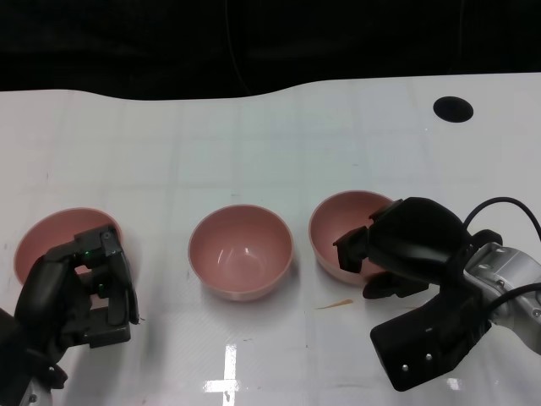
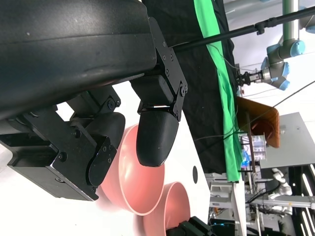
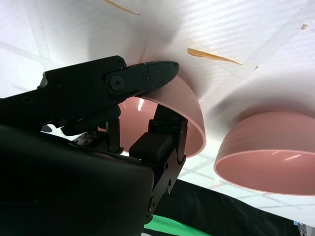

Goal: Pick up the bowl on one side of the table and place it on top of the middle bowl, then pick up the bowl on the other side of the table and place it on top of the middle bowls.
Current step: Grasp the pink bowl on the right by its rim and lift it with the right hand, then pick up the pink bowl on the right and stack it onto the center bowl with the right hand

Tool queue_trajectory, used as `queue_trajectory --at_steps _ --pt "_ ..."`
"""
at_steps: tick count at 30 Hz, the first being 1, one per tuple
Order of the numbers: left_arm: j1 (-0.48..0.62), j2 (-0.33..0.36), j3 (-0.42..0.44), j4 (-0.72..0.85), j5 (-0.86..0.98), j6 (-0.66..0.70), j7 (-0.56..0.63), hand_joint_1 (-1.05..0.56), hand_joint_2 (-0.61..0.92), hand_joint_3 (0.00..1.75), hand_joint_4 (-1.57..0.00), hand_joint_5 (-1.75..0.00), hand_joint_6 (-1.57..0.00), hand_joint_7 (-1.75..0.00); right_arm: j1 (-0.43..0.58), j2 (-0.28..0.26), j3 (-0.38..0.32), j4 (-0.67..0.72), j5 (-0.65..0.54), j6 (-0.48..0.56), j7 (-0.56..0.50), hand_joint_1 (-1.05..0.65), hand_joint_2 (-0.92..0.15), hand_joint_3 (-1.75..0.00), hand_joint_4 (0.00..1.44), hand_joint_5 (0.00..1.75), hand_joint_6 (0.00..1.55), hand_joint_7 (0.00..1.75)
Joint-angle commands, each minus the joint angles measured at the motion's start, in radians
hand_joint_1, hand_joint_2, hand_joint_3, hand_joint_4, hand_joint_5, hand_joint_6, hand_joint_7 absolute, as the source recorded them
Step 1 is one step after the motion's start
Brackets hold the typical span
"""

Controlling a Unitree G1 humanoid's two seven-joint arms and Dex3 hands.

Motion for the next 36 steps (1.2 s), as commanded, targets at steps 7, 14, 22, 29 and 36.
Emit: queue_trajectory --at_steps 7,14,22,29,36 --pt "-0.004 0.011 0.008 0.011 -0.032 0.003 -0.020 0.17 0.50 1.59 -1.12 -1.75 -0.87 -1.75 -0.022 0.002 0.002 0.008 0.012 0.021 0.002 -0.25 -0.92 -0.13 0.83 1.74 0.75 1.05" --pt "0.002 0.013 0.002 0.001 -0.020 0.003 -0.014 0.16 0.51 1.57 -1.11 -1.75 -0.87 -1.75 -0.009 -0.002 -0.010 -0.027 0.020 0.076 0.027 -0.24 -0.92 -0.24 0.82 1.75 0.61 1.40" --pt "0.011 0.021 -0.001 -0.017 0.011 0.009 0.008 0.16 0.51 1.54 -1.09 -1.75 -0.85 -1.75 0.000 -0.026 -0.034 -0.062 0.027 0.105 0.006 -0.28 -0.92 -0.24 0.80 1.75 0.63 1.38" --pt "-0.002 0.012 0.005 0.002 -0.036 0.012 -0.027 0.16 0.52 1.58 -1.12 -1.75 -0.88 -1.75 0.005 -0.052 -0.049 -0.109 0.016 0.095 -0.031 -0.32 -0.92 -0.28 0.82 1.75 0.61 1.49" --pt "-0.008 0.014 0.003 0.016 -0.027 -0.002 -0.023 0.14 0.51 1.59 -1.12 -1.75 -0.89 -1.75 0.009 -0.066 -0.059 -0.162 0.027 0.092 -0.013 -0.32 -0.92 -0.25 0.85 1.75 0.63 1.45"
